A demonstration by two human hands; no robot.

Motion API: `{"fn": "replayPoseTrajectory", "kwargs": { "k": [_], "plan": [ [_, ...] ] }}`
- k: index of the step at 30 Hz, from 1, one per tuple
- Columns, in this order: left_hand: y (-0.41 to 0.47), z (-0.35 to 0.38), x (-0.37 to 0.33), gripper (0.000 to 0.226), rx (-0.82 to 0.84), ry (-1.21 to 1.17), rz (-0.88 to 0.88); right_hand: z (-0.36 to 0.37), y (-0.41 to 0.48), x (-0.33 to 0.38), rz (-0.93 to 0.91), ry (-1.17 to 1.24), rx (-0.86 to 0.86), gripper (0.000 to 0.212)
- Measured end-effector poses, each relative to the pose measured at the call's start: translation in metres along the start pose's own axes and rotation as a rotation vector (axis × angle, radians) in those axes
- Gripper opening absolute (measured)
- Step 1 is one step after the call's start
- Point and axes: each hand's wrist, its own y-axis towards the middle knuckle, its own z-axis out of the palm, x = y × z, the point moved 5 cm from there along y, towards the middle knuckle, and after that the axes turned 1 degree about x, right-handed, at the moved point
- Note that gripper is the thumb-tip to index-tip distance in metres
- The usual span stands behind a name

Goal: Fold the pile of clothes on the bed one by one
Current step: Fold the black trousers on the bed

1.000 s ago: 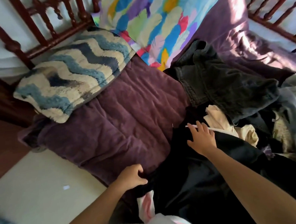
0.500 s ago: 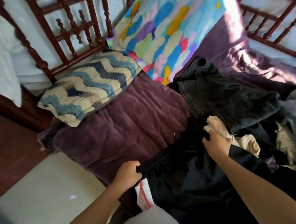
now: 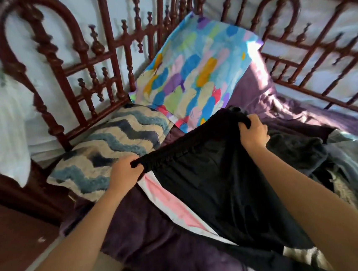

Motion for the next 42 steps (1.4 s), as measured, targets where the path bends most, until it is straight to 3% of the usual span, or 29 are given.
{"fn": "replayPoseTrajectory", "kwargs": {
  "k": [3,6,8,10,13,15,17,20,24,33,42],
  "plan": [
    [0.050,-0.061,0.015,0.019,-0.111,-0.097,-0.016,0.015,0.030,0.088,-0.046,-0.041,-0.007,0.035],
    [0.094,-0.111,0.035,0.027,-0.226,-0.094,-0.040,0.058,0.039,0.157,-0.035,-0.092,0.158,0.057],
    [0.117,-0.120,0.062,0.030,-0.226,-0.058,-0.103,0.091,0.025,0.179,-0.064,-0.191,0.290,0.077],
    [0.129,-0.109,0.094,0.033,-0.183,0.077,-0.148,0.121,0.000,0.177,-0.156,-0.291,0.362,0.080],
    [0.126,-0.057,0.122,0.034,0.029,0.403,-0.106,0.154,-0.051,0.124,-0.160,-0.331,0.490,0.071],
    [0.108,-0.016,0.112,0.034,0.185,0.482,-0.008,0.164,-0.087,0.059,0.025,-0.331,0.605,0.067],
    [0.084,0.023,0.092,0.038,0.343,0.549,0.129,0.159,-0.123,-0.013,0.326,-0.310,0.679,0.064],
    [0.057,0.068,0.062,0.040,0.507,0.584,0.271,0.122,-0.171,-0.102,0.684,-0.286,0.635,0.058],
    [0.031,0.115,0.017,0.042,0.555,0.644,0.400,0.065,-0.207,-0.176,0.884,-0.268,0.512,0.053],
    [-0.016,0.205,-0.064,0.043,0.732,0.707,0.536,-0.008,-0.204,-0.264,0.882,-0.242,0.380,0.051],
    [-0.047,0.290,-0.133,0.045,0.761,0.746,0.536,-0.036,-0.139,-0.342,0.705,-0.259,0.345,0.061]
  ]
}}
